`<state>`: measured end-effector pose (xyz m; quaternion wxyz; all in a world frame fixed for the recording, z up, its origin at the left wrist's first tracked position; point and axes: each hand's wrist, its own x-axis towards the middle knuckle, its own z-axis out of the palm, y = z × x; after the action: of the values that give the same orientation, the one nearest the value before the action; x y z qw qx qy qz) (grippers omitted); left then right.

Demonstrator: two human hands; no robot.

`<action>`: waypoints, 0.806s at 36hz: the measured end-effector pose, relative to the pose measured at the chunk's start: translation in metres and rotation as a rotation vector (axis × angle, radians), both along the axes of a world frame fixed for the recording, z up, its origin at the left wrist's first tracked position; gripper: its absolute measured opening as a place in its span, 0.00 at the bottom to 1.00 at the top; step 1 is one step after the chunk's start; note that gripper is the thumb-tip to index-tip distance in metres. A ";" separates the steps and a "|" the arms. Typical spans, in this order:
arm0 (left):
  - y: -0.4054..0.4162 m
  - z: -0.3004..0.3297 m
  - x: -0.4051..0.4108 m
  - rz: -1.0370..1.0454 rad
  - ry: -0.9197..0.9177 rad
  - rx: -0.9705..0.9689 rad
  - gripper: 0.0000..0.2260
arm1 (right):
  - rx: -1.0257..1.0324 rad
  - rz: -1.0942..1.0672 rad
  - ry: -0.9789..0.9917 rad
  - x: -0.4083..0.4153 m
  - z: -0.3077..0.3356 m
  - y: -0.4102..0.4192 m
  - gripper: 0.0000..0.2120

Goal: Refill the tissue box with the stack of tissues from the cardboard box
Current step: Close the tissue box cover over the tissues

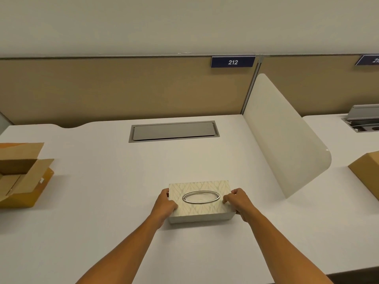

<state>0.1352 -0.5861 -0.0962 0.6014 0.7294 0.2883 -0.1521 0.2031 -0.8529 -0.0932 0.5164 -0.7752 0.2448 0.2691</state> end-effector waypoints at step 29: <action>-0.008 0.009 0.007 -0.155 0.018 0.230 0.39 | -0.229 0.246 -0.105 0.007 0.006 0.037 0.51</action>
<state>0.1426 -0.5943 -0.0868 0.4976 0.8123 0.2519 -0.1706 0.2102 -0.8160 -0.0877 0.4002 -0.8660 0.1498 0.2599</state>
